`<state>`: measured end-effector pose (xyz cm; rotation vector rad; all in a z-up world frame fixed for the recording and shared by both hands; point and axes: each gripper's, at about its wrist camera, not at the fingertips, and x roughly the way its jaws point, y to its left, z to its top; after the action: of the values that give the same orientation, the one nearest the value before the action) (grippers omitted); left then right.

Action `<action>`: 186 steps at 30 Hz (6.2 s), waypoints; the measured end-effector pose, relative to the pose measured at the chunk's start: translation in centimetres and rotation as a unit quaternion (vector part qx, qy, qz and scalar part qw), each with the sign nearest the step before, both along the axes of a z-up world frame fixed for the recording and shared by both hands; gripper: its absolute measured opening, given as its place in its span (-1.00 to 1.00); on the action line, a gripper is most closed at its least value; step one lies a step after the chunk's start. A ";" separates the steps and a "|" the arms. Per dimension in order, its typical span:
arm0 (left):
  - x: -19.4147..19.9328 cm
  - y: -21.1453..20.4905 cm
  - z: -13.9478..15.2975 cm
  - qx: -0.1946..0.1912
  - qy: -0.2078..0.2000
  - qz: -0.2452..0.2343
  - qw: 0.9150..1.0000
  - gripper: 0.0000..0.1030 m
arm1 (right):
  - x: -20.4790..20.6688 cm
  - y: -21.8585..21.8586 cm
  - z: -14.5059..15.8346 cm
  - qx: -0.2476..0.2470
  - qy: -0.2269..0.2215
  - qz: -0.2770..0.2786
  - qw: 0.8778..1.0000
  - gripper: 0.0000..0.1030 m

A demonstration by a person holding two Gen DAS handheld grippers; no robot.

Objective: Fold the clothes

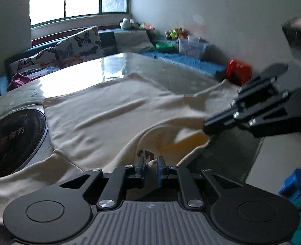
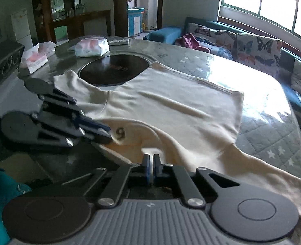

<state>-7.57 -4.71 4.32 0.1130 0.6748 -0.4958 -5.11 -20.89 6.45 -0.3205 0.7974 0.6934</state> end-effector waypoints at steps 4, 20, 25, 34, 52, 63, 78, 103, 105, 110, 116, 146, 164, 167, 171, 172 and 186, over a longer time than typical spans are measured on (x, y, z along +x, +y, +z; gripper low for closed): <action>-1.0 0.6 0.6 -0.015 -0.008 -0.018 1.000 -0.77 | 0.0 -0.4 0.3 0.002 -0.003 -0.009 1.000 -0.78; 0.8 -2.2 -1.4 0.050 -0.014 -0.037 0.998 -0.52 | 0.5 3.3 -3.0 -0.054 -0.029 0.026 0.998 -0.83; 0.5 -0.9 -0.9 0.027 -0.017 -0.030 0.999 -0.80 | -0.2 1.3 -1.0 -0.018 -0.030 0.012 0.999 -0.92; -0.5 -0.6 -1.7 0.021 0.001 -0.060 0.998 -0.85 | -0.9 0.6 -0.7 -0.020 0.019 0.045 0.999 -0.91; 2.5 1.1 0.7 -0.014 -0.012 -0.019 1.000 -0.80 | 1.3 2.7 -3.7 -0.006 0.011 0.043 0.999 -0.63; 3.6 -1.1 -2.8 -0.003 0.011 -0.028 1.000 -0.80 | 2.1 -0.8 -2.4 0.026 0.020 -0.023 0.999 -0.52; 3.1 -1.1 -2.8 0.005 0.010 -0.036 0.999 -0.79 | 9.3 -2.8 -4.4 0.016 -0.022 -0.103 0.994 -0.40; 5.1 -9.4 -2.5 0.002 0.002 -0.136 0.991 -0.77 | 2.8 -10.3 -4.2 0.035 -0.010 -0.192 0.981 -0.19; 4.9 -9.7 -2.7 0.005 0.002 -0.142 0.990 -0.71 | 2.9 -11.5 -4.1 0.048 -0.008 -0.210 0.976 -0.19; 4.7 -10.3 -3.2 0.012 0.005 -0.147 0.989 -0.71 | 3.8 -15.7 -4.2 0.045 -0.026 -0.301 0.952 -0.20; 4.5 -10.3 -2.7 0.010 0.000 -0.143 0.990 -0.71 | 5.5 -20.3 -5.1 0.052 -0.033 -0.398 0.915 -0.20; 4.9 -11.0 -2.5 0.004 -0.007 -0.141 0.990 -0.44 | 7.4 -22.6 -2.9 0.063 -0.101 -0.430 0.895 -0.86; 2.1 -0.4 -0.8 -0.031 -0.012 0.018 0.999 -0.34 | 5.5 -6.7 9.0 0.115 -0.150 -0.150 0.970 -0.86; 1.2 1.4 -1.0 -0.039 -0.011 0.045 0.998 -0.34 | 5.8 -2.8 8.6 0.120 -0.133 -0.098 0.979 -0.86; 0.1 3.7 -1.2 -0.050 -0.006 0.083 0.995 -0.34 | 6.0 2.0 7.0 0.118 -0.104 -0.039 0.987 -0.86; -0.1 4.0 -1.3 -0.051 -0.004 0.089 0.995 -0.34 | 6.0 3.2 6.3 0.114 -0.096 -0.024 0.989 -0.86; -1.8 7.2 -1.1 -0.061 -0.002 0.139 0.988 -0.33 | 3.7 9.8 -0.5 0.081 0.019 0.094 0.992 -0.62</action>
<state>-9.37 2.49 3.21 -0.0953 0.6433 -0.2680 -1.45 -11.13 5.99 -0.2377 0.7473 0.9377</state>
